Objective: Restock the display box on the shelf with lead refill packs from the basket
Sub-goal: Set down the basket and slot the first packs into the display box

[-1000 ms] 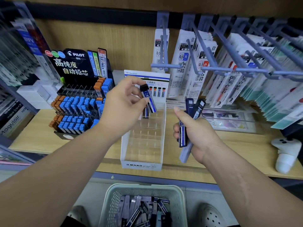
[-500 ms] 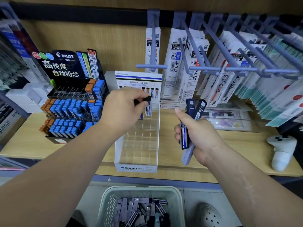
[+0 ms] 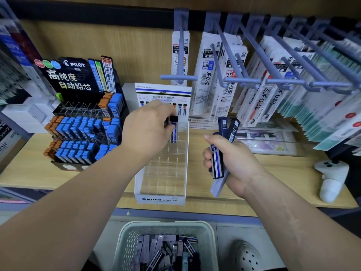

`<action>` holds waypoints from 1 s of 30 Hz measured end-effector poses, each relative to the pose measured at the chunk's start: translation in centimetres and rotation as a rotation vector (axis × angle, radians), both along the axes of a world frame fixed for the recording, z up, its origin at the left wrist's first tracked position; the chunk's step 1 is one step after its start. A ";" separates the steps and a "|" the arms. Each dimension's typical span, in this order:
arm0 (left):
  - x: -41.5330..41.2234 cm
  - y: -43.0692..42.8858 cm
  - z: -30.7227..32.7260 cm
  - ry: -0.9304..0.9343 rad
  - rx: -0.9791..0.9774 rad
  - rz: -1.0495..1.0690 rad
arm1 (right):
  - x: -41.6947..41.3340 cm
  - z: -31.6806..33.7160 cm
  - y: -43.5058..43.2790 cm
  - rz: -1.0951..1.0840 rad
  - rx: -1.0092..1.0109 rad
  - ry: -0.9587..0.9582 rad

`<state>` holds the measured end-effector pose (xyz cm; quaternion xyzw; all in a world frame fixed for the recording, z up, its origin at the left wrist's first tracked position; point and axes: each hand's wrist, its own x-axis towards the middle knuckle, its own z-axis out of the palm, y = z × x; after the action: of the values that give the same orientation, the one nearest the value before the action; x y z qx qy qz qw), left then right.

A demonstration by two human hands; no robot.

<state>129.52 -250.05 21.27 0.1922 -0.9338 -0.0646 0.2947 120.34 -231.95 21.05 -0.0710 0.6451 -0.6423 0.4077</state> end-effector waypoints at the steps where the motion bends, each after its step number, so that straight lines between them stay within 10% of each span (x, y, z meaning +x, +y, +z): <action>1: 0.2 0.3 0.2 0.010 0.014 0.005 | 0.1 0.0 -0.1 -0.014 -0.013 -0.009; 9: 1.7 6.8 0.8 -0.023 1.290 -0.189 | 0.9 -0.1 -1.6 -0.158 -0.052 0.040; 30: 2.0 5.7 0.4 -0.046 1.378 -0.317 | 1.8 1.0 -2.0 -0.130 0.037 0.089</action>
<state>131.49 -244.33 21.65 0.1981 -0.7030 -0.6792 0.0731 122.16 -233.97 22.07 -0.0499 0.6773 -0.6518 0.3374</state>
